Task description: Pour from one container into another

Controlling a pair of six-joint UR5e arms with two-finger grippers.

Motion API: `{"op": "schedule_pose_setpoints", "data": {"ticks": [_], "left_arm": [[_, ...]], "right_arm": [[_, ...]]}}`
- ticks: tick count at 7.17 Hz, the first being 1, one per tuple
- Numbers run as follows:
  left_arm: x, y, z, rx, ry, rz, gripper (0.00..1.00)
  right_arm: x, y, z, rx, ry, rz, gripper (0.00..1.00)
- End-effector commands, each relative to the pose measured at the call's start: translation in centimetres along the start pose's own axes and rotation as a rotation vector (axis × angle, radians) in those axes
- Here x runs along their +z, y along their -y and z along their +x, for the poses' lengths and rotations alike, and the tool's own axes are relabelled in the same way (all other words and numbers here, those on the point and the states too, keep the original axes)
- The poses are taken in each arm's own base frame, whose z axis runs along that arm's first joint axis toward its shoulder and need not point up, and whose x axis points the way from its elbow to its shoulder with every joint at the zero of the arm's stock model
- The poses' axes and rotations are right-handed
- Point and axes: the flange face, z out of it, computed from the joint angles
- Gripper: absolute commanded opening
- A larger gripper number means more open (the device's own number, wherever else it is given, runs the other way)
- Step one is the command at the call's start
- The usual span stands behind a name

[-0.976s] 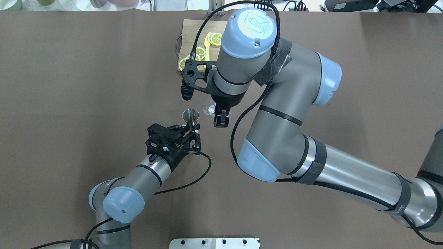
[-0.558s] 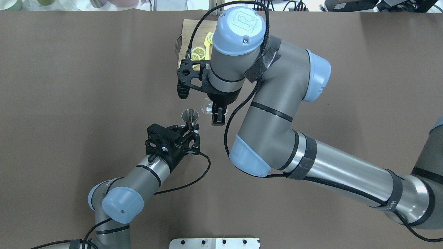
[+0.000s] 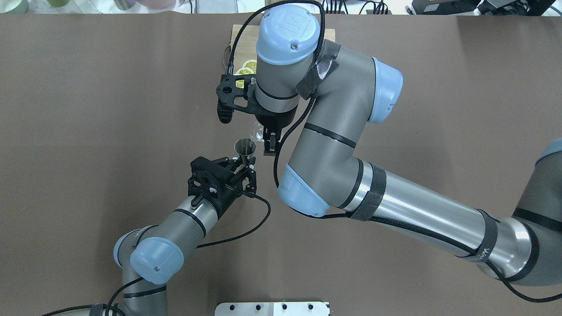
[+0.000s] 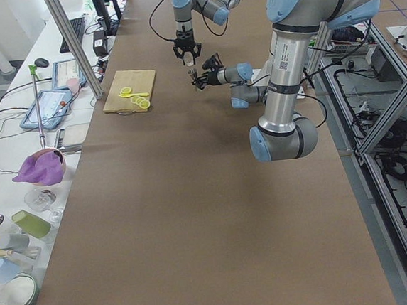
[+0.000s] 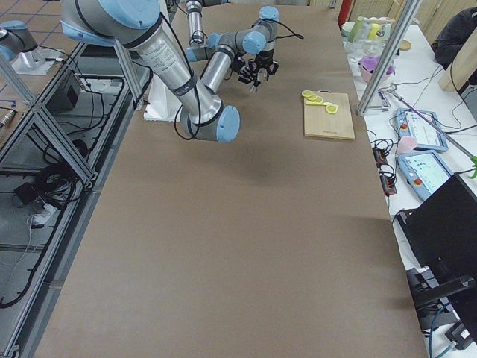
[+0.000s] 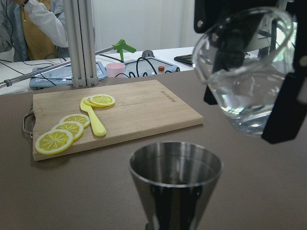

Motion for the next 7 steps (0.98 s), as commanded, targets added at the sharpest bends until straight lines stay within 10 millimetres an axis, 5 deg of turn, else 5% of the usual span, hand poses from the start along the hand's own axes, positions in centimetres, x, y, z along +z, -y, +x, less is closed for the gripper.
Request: {"op": "schedule_pose_setpoints", "data": {"ticks": [1, 7], "left_arm": [[0.0, 0.0, 0.1, 0.002, -0.001, 0.0, 0.0], [-0.1, 0.2, 0.1, 0.002, -0.001, 0.003, 0.0]], "right_arm": [[0.2, 0.0, 0.0, -0.019, 0.004, -0.011, 0.0], [-0.6, 0.8, -0.8, -0.076, -0.001, -0.11, 0.0]]}}
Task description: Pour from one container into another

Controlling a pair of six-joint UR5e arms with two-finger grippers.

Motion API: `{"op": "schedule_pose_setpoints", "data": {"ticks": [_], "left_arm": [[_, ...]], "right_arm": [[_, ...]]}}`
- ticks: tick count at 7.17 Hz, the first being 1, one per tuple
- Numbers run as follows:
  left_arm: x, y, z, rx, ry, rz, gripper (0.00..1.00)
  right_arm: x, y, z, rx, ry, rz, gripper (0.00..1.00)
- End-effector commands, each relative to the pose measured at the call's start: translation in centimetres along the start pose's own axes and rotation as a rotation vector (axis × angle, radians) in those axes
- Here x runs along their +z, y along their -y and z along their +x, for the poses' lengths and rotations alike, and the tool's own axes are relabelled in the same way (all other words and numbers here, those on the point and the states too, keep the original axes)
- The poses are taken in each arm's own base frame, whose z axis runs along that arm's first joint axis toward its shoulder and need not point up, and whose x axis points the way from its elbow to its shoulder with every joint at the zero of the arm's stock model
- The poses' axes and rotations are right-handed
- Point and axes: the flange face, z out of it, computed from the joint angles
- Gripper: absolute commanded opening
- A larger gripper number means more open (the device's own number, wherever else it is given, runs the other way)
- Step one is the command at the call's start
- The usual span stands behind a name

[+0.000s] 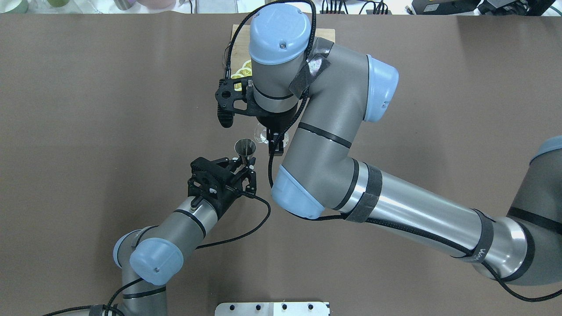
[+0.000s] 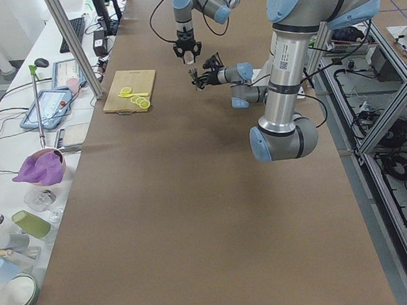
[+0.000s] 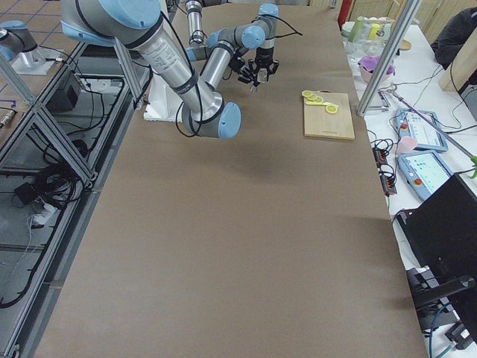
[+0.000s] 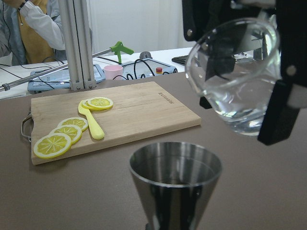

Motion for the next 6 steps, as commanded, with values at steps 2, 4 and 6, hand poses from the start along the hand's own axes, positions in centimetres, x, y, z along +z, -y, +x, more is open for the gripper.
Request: {"op": "schedule_pose_setpoints", "data": {"ticks": [2, 4, 6], "left_arm": [[-0.1, 0.1, 0.1, -0.002, -0.004, 0.001, 0.0], [-0.1, 0.1, 0.1, -0.002, -0.002, 0.002, 0.0], [-0.1, 0.2, 0.1, -0.003, -0.003, 0.003, 0.0]], "right_arm": [[0.4, 1.3, -1.1, -0.045, -0.002, -0.064, 0.0], [0.1, 1.8, -0.7, -0.103, -0.006, -0.125, 0.0], [0.3, 3.0, -0.7, -0.131, -0.006, -0.153, 0.0]]}}
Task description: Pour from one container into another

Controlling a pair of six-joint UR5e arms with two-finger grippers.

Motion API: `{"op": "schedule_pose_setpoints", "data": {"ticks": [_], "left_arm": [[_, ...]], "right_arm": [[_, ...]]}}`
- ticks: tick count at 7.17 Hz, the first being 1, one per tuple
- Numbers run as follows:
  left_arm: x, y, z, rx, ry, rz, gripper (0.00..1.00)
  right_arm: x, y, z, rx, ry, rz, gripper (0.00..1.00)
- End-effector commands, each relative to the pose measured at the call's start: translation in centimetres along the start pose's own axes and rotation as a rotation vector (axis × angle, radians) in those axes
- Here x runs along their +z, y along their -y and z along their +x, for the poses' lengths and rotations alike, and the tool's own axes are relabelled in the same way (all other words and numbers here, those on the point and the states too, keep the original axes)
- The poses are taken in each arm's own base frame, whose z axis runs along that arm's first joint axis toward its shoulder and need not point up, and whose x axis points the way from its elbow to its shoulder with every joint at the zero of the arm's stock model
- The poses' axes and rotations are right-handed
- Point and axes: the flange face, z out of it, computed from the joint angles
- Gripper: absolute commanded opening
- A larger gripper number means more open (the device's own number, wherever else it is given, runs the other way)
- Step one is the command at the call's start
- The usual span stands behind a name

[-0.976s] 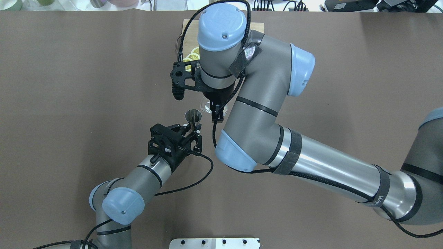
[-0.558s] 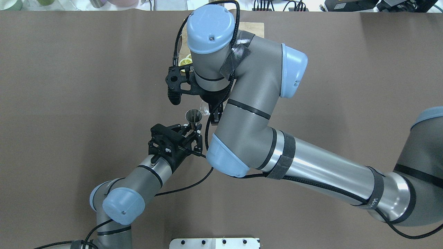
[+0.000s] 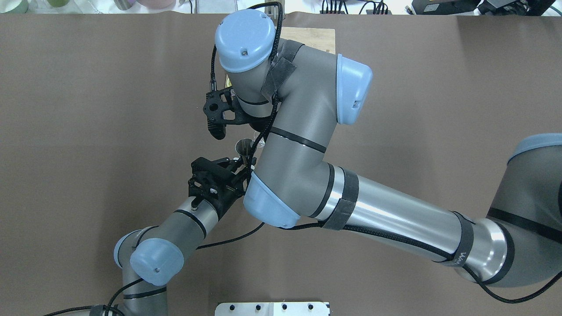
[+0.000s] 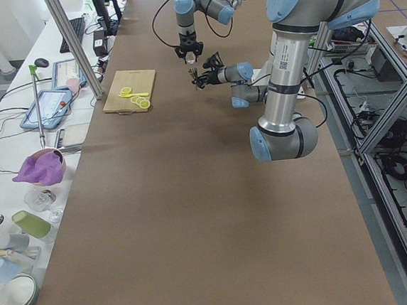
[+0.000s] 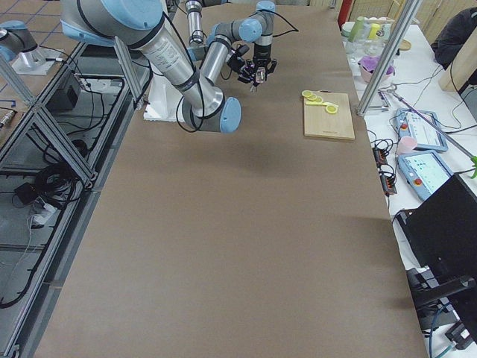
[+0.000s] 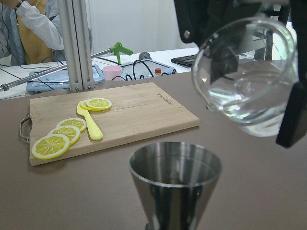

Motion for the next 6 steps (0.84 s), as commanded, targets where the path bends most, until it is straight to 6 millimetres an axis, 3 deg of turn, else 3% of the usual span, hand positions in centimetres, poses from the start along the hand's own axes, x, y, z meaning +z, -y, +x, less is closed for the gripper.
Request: {"op": "schedule_pose_setpoints", "data": {"ticks": [1, 6], "left_arm": [[0.01, 0.11, -0.06, -0.001, 0.001, 0.002, 0.0], [0.01, 0.11, -0.06, -0.001, 0.001, 0.002, 0.0]], "right_arm": [[0.38, 1.29, -0.64, -0.029, -0.003, -0.036, 0.0], [-0.09, 1.81, -1.24, -0.03, 0.023, -0.076, 0.0]]}}
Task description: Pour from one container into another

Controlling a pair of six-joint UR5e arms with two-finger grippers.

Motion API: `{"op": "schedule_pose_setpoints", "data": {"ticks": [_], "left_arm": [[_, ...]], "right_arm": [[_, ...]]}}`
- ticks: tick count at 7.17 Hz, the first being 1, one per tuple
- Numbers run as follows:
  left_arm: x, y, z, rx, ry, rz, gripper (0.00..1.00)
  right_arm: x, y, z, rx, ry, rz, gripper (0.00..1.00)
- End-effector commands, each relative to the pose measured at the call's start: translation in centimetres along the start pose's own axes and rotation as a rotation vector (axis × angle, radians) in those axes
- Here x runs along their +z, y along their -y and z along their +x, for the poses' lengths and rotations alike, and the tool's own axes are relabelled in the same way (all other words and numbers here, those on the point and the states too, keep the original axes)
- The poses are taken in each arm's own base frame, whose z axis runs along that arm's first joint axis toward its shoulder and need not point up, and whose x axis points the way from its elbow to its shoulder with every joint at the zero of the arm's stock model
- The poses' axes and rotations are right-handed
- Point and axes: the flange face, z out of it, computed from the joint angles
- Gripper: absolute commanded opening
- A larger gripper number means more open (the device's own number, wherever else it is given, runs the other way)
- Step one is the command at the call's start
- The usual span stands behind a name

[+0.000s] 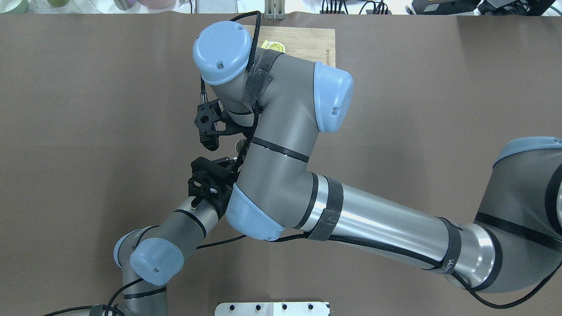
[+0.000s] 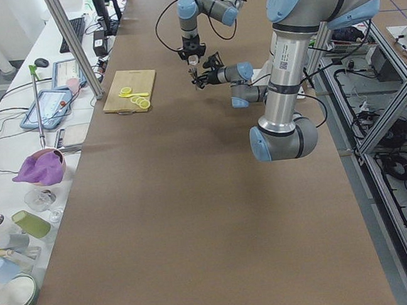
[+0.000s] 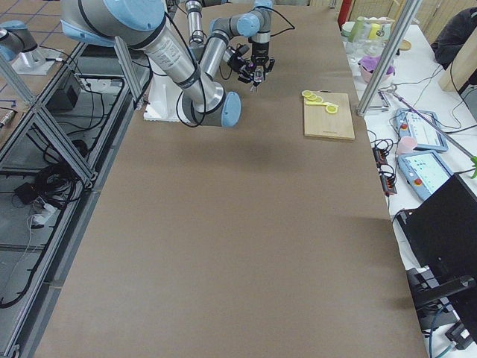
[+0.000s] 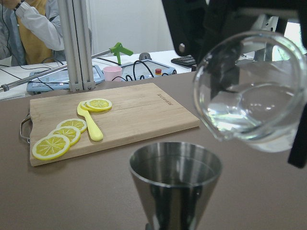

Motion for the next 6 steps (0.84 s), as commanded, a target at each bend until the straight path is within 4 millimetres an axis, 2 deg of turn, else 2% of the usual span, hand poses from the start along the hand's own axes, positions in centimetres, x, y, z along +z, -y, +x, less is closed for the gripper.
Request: {"op": "schedule_pose_setpoints", "data": {"ticks": [1, 6], "left_arm": [[0.0, 0.0, 0.0, 0.0, -0.001, 0.0, 0.0], [-0.2, 0.1, -0.1, -0.002, -0.003, 0.002, 0.0]], "right_arm": [[-0.5, 0.3, 0.0, -0.001, 0.015, -0.023, 0.0], [-0.2, 1.5, 0.3, -0.002, 0.037, -0.076, 0.0]]}}
